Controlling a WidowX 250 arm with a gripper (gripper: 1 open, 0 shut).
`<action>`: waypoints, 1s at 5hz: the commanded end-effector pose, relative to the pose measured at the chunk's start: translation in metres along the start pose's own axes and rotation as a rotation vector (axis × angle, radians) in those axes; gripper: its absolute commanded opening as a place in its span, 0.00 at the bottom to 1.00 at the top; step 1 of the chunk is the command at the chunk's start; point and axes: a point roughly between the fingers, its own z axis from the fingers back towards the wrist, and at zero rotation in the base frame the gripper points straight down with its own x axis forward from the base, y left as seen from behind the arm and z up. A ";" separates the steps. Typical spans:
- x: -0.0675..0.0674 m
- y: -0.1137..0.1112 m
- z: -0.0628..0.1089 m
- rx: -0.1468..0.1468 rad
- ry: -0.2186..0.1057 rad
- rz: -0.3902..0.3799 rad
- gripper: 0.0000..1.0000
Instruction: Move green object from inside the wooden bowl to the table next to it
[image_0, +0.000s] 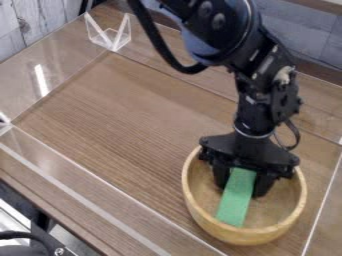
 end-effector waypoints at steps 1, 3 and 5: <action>-0.001 -0.009 0.000 0.002 -0.003 0.056 0.00; -0.009 -0.019 0.014 -0.004 0.013 0.050 0.00; -0.004 0.003 0.033 -0.021 0.032 -0.071 0.00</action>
